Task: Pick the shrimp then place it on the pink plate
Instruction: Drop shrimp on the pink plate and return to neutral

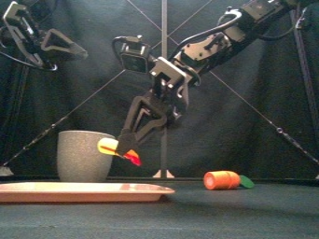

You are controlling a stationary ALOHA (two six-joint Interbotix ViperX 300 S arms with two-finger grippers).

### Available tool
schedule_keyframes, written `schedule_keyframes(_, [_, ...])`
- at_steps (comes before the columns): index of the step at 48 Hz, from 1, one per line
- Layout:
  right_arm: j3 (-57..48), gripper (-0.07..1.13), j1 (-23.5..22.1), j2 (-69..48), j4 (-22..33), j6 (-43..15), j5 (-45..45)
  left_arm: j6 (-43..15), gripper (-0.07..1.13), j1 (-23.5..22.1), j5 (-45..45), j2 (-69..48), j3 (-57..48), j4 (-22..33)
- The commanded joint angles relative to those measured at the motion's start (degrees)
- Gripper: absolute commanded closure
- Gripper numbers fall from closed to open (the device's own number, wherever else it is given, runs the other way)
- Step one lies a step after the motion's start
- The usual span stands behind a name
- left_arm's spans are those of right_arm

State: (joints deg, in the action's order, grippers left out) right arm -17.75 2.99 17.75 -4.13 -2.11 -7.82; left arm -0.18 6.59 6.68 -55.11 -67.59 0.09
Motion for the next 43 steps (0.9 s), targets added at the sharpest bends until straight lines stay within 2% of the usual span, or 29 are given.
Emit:
schedule_keyframes(1, [2.64, 0.48, -0.18, -0.35, 0.09, 0.09, 0.09, 0.0, 0.98, 0.18, 0.62, 0.18, 0.53, 0.09])
schedule_keyframes(12, [3.78, 0.41, -0.35, 0.7, -0.09, 0.0, 0.62, 0.0, 0.98, 0.18, 1.05, 0.18, 0.26, 0.09])
schedule_keyframes(25, [4.66, 0.2, -0.44, 1.32, -0.09, -0.09, 0.88, 0.0, 0.98, 0.18, 1.14, 0.18, 0.18, 0.09])
schedule_keyframes(43, [-0.88, 0.2, -0.35, -5.36, 0.09, 0.09, 1.41, 0.09, 0.98, 0.18, 1.14, 0.18, -0.26, 0.09])
